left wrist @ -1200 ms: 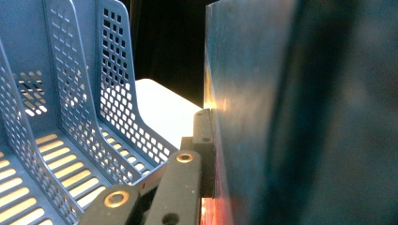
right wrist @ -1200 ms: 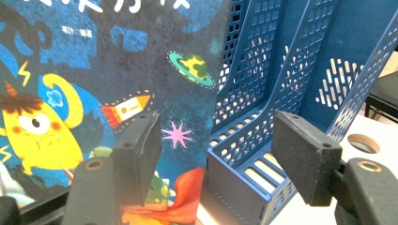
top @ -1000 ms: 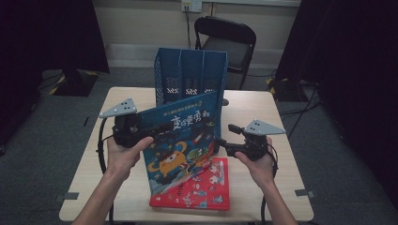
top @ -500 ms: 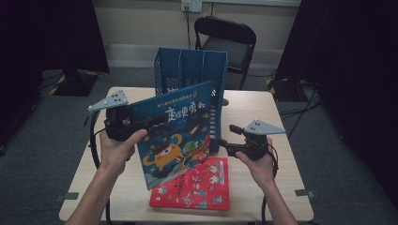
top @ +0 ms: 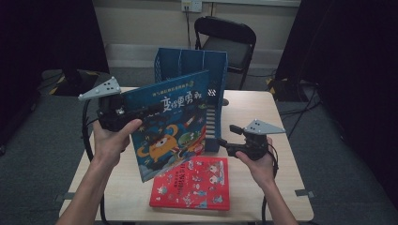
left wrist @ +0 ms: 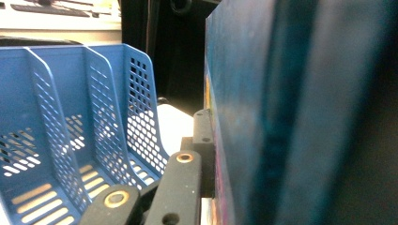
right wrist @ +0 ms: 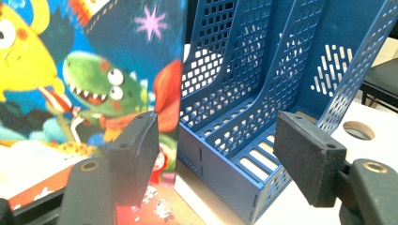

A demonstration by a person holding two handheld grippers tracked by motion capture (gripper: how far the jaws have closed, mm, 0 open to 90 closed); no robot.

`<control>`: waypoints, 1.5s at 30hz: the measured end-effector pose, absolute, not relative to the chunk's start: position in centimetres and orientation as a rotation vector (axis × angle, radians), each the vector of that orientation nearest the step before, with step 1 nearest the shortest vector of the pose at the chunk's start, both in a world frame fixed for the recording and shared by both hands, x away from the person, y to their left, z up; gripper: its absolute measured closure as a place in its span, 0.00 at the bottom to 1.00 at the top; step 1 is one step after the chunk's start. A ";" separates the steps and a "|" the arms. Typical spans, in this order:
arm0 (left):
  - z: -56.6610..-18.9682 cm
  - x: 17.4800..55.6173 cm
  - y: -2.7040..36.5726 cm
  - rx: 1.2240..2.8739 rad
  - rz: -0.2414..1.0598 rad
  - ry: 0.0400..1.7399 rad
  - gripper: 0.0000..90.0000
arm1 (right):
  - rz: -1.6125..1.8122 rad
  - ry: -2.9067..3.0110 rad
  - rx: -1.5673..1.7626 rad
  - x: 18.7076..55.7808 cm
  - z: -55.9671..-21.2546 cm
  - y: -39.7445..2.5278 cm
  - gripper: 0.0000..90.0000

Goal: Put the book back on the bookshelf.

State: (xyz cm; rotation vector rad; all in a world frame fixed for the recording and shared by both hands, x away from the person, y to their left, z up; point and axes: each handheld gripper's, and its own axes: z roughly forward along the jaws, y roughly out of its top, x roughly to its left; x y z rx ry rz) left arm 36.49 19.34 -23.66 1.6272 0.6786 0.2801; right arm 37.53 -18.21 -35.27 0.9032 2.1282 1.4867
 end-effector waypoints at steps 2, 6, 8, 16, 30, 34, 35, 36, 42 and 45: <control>-23.5 36.7 19.6 1.620 0.293 0.691 0.93 | 1.487 2.129 0.903 37.5 -35.3 -18.2 0.35; -23.3 37.3 20.1 1.620 0.306 0.721 0.93 | 1.487 2.130 0.906 37.6 -35.3 -18.3 0.35; -23.3 37.7 20.4 1.621 0.311 0.736 0.93 | 1.483 2.131 0.909 37.6 -35.3 -18.4 0.35; -22.4 38.7 21.5 1.629 0.346 0.781 0.93 | 1.484 2.137 0.908 37.7 -35.4 -18.2 0.34; -21.4 40.0 23.2 1.621 0.426 0.852 0.93 | 1.480 2.150 0.908 37.8 -35.6 -18.0 0.34; -21.5 40.4 23.5 1.617 0.434 0.872 0.93 | 1.479 2.158 0.901 37.7 -35.7 -17.8 0.34; -21.5 40.5 23.6 1.615 0.433 0.877 0.93 | 1.479 2.159 0.900 37.7 -35.7 -17.8 0.34; -21.5 40.5 23.7 1.612 0.438 0.882 0.93 | 1.477 2.159 0.903 37.7 -35.7 -17.8 0.34; -21.4 41.0 24.2 1.607 0.478 0.915 0.93 | 1.477 2.160 0.905 37.8 -35.8 -17.9 0.34; -21.2 41.2 24.4 1.595 0.491 0.934 0.93 | 1.475 2.169 0.903 37.8 -35.9 -17.7 0.34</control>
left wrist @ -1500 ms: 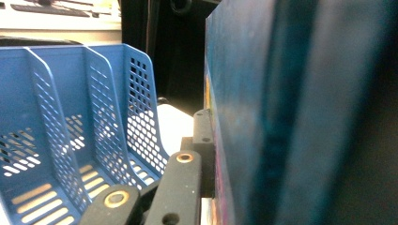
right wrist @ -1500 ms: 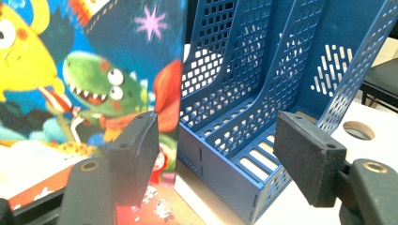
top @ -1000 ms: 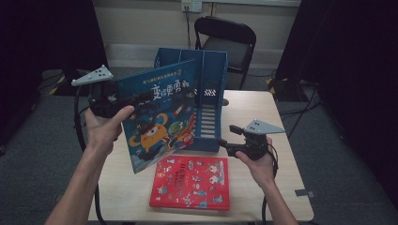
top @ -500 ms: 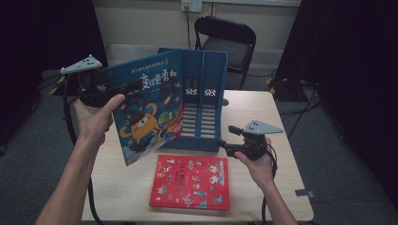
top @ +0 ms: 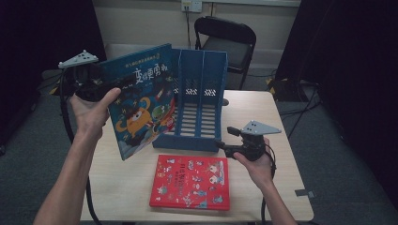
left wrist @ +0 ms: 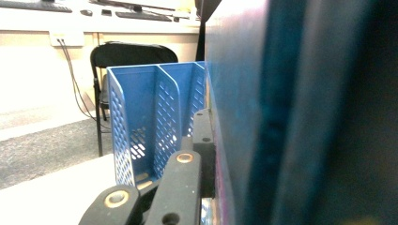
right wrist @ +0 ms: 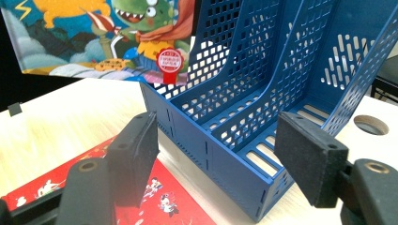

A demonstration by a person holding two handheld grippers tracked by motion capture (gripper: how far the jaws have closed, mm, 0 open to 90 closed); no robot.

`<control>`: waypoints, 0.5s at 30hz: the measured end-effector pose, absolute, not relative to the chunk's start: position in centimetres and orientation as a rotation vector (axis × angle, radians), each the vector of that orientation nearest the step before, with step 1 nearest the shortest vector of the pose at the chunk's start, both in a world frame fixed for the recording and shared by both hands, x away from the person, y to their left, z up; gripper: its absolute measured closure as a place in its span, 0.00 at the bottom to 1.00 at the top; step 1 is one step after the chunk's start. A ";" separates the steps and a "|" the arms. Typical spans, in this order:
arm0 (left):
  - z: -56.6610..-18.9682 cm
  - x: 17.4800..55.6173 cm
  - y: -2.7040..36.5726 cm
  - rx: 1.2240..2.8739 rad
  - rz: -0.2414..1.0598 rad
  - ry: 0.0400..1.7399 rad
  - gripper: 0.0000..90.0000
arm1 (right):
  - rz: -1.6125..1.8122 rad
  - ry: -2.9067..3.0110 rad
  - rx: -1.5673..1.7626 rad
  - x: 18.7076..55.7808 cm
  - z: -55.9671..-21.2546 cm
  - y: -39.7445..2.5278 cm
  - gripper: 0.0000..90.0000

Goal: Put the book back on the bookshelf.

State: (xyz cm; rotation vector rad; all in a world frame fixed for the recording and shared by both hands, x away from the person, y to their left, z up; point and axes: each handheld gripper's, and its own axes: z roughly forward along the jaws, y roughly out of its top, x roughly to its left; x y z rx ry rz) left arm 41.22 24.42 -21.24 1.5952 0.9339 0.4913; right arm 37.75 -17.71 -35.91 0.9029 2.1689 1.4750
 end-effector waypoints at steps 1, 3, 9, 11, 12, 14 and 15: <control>-21.2 41.3 24.4 1.591 0.496 0.937 0.93 | 1.473 2.170 0.903 37.8 -35.9 -17.7 0.34; -21.2 41.5 24.5 1.591 0.508 0.947 0.93 | 1.473 2.174 0.901 37.8 -36.0 -17.6 0.34; -21.6 42.5 24.3 1.568 0.551 0.998 0.93 | 1.474 2.173 0.903 37.8 -35.9 -17.7 0.34; -21.6 42.8 23.9 1.573 0.569 1.009 0.93 | 1.473 2.175 0.905 37.8 -36.0 -17.7 0.34; -21.6 42.9 23.7 1.574 0.578 1.010 0.93 | 1.467 2.179 0.905 37.8 -36.0 -17.7 0.34; -21.7 43.2 23.1 1.574 0.596 1.018 0.93 | 1.466 2.183 0.905 37.8 -36.1 -17.6 0.34; -21.7 43.3 22.9 1.571 0.603 1.028 0.93 | 1.465 2.187 0.902 37.8 -36.2 -17.6 0.34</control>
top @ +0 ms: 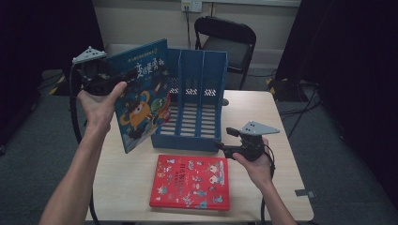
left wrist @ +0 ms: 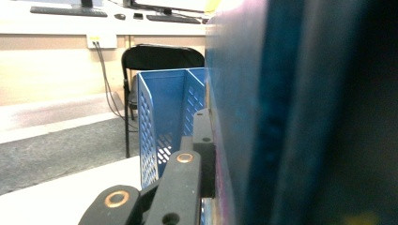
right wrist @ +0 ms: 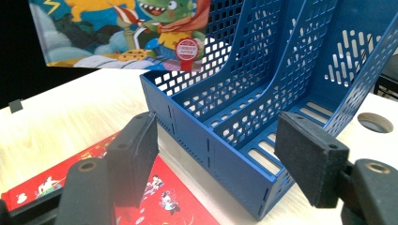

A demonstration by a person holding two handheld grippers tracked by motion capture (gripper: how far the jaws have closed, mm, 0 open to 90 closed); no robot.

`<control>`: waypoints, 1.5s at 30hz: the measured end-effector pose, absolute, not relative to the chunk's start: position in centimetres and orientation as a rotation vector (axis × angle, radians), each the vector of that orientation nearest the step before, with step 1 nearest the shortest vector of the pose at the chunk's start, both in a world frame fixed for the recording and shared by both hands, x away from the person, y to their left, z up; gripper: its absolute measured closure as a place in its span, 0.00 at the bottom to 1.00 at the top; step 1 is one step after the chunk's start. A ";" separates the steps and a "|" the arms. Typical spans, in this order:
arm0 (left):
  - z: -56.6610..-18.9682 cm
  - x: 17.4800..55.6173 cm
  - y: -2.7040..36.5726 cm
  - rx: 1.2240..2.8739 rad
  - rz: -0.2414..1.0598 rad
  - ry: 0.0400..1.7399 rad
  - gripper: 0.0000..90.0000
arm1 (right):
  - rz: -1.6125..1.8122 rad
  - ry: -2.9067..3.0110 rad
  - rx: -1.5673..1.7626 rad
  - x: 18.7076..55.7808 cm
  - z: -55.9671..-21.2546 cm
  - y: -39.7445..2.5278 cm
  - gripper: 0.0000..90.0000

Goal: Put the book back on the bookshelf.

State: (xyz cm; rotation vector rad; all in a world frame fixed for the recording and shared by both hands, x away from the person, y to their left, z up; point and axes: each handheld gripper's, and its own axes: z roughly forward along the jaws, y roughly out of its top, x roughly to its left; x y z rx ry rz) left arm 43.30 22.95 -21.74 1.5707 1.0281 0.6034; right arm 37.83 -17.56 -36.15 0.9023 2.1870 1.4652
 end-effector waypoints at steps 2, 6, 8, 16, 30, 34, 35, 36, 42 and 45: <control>-21.9 43.5 22.7 1.563 0.607 1.037 0.93 | 1.465 2.188 0.901 37.8 -36.2 -17.5 0.34; -22.0 44.1 22.1 1.554 0.609 1.058 0.93 | 1.467 2.188 0.901 37.8 -36.1 -17.6 0.34; -22.0 44.4 21.6 1.551 0.620 1.069 0.93 | 1.468 2.192 0.903 37.8 -36.2 -17.6 0.34; -22.1 45.7 20.2 1.520 0.660 1.067 0.93 | 1.471 2.199 0.904 37.8 -36.2 -17.7 0.34; -22.8 47.9 18.4 1.507 0.731 1.087 0.93 | 1.477 2.185 0.909 37.6 -36.6 -18.0 0.34; -23.4 48.8 17.9 1.498 0.748 1.098 0.93 | 1.473 2.204 0.906 37.6 -36.8 -17.9 0.34; -23.6 49.0 17.8 1.491 0.751 1.105 0.93 | 1.470 2.207 0.908 37.6 -36.8 -17.9 0.34; -23.7 49.1 17.7 1.496 0.755 1.115 0.93 | 1.464 2.209 0.909 37.6 -36.9 -17.9 0.34; -24.4 50.1 17.1 1.476 0.759 1.129 0.93 | 1.461 2.210 0.914 37.8 -37.2 -17.9 0.34; -25.0 50.7 16.7 1.458 0.777 1.136 0.93 | 1.455 2.221 0.921 37.9 -37.5 -17.8 0.34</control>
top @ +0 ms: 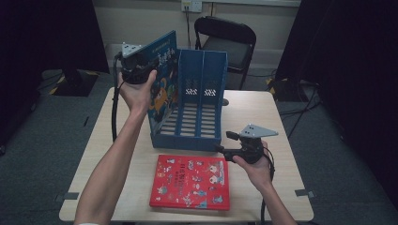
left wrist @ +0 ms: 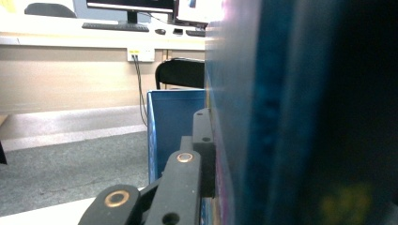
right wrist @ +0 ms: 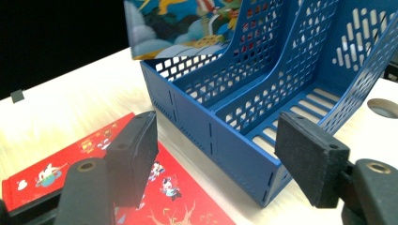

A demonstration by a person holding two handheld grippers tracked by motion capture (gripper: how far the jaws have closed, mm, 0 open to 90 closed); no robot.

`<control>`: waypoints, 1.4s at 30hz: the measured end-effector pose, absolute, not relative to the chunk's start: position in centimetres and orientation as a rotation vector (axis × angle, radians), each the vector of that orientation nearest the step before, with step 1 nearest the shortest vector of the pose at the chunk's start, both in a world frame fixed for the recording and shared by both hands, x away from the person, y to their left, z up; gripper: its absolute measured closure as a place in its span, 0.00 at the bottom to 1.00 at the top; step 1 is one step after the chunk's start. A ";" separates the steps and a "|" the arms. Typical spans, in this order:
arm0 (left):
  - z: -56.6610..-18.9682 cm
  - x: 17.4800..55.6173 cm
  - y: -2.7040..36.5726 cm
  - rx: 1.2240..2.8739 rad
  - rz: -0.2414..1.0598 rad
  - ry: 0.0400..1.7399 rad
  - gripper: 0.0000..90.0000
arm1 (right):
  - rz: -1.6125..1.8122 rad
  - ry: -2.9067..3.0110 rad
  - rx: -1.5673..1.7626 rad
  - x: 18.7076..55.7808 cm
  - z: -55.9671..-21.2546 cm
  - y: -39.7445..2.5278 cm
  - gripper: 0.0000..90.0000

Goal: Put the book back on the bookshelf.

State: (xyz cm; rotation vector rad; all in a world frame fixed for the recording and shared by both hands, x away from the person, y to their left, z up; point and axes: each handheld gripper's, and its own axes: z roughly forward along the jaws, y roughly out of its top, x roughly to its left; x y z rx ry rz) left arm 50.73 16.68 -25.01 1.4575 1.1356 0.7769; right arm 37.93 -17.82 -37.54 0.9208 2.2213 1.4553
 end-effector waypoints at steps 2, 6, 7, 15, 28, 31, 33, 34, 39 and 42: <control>-25.4 50.9 16.5 1.452 0.793 1.133 0.93 | 1.453 2.228 0.915 37.9 -37.6 -17.7 0.34; -26.1 51.1 16.3 1.437 0.805 1.124 0.93 | 1.450 2.225 0.908 37.8 -37.5 -17.7 0.34; -26.1 51.2 16.3 1.440 0.806 1.122 0.93 | 1.451 2.227 0.909 37.8 -37.5 -17.8 0.34; -26.6 51.9 15.8 1.435 0.820 1.108 0.93 | 1.449 2.234 0.907 37.8 -37.6 -17.8 0.34; -28.8 51.8 15.9 1.449 0.822 1.082 0.93 | 1.440 2.238 0.910 37.8 -37.8 -17.9 0.34; -29.9 51.8 16.3 1.448 0.804 1.093 0.93 | 1.434 2.244 0.917 37.9 -38.0 -17.9 0.34; -30.5 51.7 16.5 1.452 0.793 1.095 0.93 | 1.430 2.250 0.916 38.0 -38.2 -17.8 0.34; -30.8 51.6 16.5 1.457 0.785 1.096 0.93 | 1.427 2.252 0.920 38.0 -38.3 -17.7 0.34; -31.3 51.3 16.9 1.461 0.779 1.081 0.93 | 1.418 2.257 0.924 38.1 -38.5 -17.6 0.34; -31.5 50.9 17.0 1.468 0.782 1.069 0.92 | 1.415 2.260 0.923 38.1 -38.6 -17.5 0.34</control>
